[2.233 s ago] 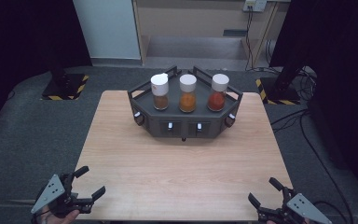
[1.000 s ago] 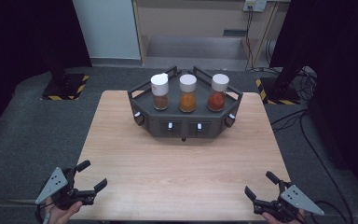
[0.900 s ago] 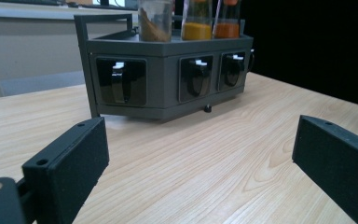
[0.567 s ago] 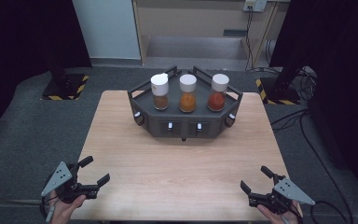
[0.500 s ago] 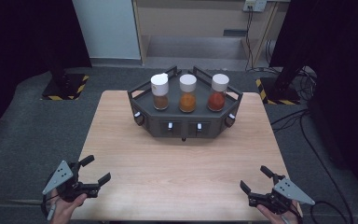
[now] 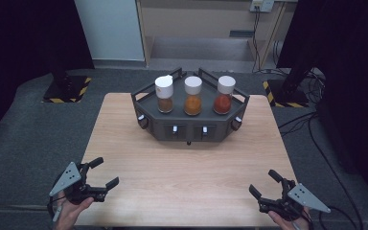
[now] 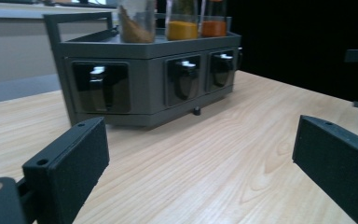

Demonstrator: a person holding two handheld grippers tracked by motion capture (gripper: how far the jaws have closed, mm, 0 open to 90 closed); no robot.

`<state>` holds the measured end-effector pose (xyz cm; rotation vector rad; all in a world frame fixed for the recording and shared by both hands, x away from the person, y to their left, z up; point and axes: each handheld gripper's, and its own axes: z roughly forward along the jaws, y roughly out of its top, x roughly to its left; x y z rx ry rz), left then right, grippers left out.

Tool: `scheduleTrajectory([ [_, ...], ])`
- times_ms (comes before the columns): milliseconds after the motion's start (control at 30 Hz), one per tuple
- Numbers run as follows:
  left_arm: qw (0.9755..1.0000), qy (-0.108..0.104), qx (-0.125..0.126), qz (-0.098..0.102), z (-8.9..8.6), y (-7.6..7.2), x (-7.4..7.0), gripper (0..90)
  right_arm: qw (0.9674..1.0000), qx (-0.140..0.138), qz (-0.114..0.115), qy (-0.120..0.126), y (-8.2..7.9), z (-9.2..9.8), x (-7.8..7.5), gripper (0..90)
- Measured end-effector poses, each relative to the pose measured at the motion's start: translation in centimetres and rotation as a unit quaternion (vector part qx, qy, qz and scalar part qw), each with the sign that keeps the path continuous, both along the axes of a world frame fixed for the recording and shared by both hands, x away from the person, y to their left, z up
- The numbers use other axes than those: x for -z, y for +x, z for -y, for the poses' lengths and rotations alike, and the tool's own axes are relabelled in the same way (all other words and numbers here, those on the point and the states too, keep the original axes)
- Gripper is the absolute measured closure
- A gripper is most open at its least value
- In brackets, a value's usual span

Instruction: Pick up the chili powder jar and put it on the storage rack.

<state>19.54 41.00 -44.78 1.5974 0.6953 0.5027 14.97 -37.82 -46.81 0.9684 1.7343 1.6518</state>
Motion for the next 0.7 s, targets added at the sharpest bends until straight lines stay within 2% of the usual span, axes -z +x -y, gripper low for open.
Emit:
scheduleTrajectory([
  [167, 0.9998, 0.002, 0.019, 0.001, 0.15, 0.09, -0.09, 2.0, 0.9998, -0.008, 0.009, 0.016, -0.02, 0.49, 0.31, 5.4],
  [700, 0.9995, 0.001, 0.030, 0.008, 0.11, -0.15, -0.06, 1.8, 0.9997, -0.024, 0.008, -0.002, 0.11, 0.50, 0.11, 3.2],
])
